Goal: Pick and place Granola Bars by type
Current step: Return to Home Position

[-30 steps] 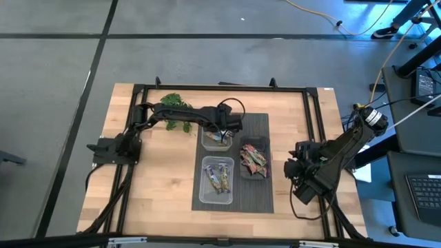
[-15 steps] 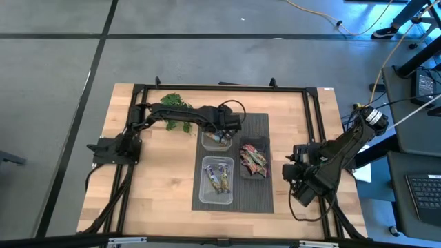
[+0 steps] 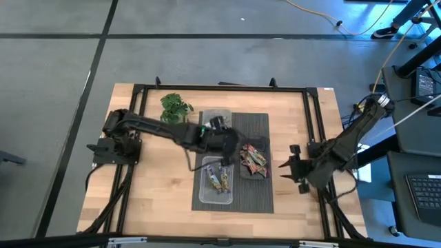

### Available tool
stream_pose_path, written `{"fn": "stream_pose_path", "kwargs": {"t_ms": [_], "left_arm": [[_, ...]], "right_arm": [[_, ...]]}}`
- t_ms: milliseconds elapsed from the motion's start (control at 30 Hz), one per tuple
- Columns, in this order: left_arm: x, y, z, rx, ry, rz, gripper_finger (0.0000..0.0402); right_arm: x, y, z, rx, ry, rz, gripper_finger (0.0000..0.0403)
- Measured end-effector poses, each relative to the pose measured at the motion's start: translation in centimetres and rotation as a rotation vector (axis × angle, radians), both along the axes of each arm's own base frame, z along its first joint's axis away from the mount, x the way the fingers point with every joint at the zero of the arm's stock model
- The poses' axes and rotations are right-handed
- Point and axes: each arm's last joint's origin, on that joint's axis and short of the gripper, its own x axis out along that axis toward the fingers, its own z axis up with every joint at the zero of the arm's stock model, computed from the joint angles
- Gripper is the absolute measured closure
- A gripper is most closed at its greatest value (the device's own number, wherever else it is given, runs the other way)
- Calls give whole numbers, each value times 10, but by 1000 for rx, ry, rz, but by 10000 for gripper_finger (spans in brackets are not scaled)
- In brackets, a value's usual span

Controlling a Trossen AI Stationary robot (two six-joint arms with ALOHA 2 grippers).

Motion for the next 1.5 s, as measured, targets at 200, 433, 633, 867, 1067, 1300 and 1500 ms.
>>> {"fn": "stream_pose_path", "kwargs": {"t_ms": [200, 433, 633, 867, 1067, 1300, 1500], "left_arm": [[4, -39, 15, -84, -111, -372, 231], [3, -46, 21, -65, -152, -357, 231], [15, -55, 31, -144, -321, -515, 231], [9, -57, 34, -149, -287, -579, 231], [-16, -54, 36, -108, -257, -452, 231], [-85, -38, -5, -84, -465, -377, 231], [-168, -6, -32, -74, -729, -274, 232]], "right_arm": [[-20, -17, 6, 127, -258, 221, 240], [-36, -31, -2, 29, -349, 355, 240], [-37, -32, -3, 68, -367, 338, 240], [-37, -32, -3, 72, -370, 336, 240], [-37, -32, -3, 91, -361, 323, 240], [-37, -33, -4, 102, -351, 312, 240], [-37, -33, -4, 95, -352, 316, 240]]}}
